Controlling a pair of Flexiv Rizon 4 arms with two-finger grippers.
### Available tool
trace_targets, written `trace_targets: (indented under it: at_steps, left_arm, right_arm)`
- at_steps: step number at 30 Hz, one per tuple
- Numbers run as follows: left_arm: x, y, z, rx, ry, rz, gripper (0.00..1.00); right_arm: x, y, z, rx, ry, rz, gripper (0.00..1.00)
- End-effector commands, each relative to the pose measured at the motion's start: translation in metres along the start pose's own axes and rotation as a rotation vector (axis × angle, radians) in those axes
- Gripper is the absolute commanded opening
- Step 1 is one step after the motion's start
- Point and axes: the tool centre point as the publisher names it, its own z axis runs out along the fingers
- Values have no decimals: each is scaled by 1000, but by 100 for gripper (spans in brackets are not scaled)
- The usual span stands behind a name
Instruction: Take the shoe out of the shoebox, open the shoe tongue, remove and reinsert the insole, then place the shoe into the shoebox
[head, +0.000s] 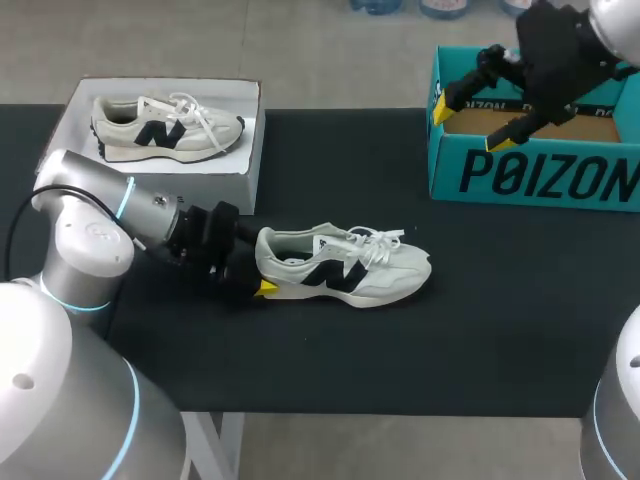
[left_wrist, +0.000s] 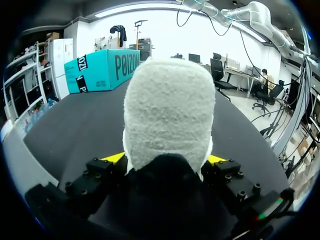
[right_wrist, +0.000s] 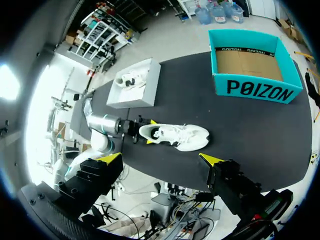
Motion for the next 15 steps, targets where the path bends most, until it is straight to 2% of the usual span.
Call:
trace_targets:
  at_steps: [1, 9, 12, 13, 15]
  left_arm:
    - [-2, 3, 4, 0, -1, 1, 0]
    - [-2, 3, 4, 0, -1, 1, 0]
    - [-2, 3, 4, 0, -1, 1, 0]
    - [-2, 3, 4, 0, -1, 1, 0]
    - [-2, 3, 4, 0, -1, 1, 0]
  right_arm:
    - [23, 13, 44, 23, -396, -76, 100]
    - [21, 9, 97, 7, -441, 12, 100]
    - [20, 6, 107, 23, -400, 100, 100]
    - [20, 6, 108, 57, -329, 120, 100]
    - [20, 6, 108, 57, -329, 120, 100]
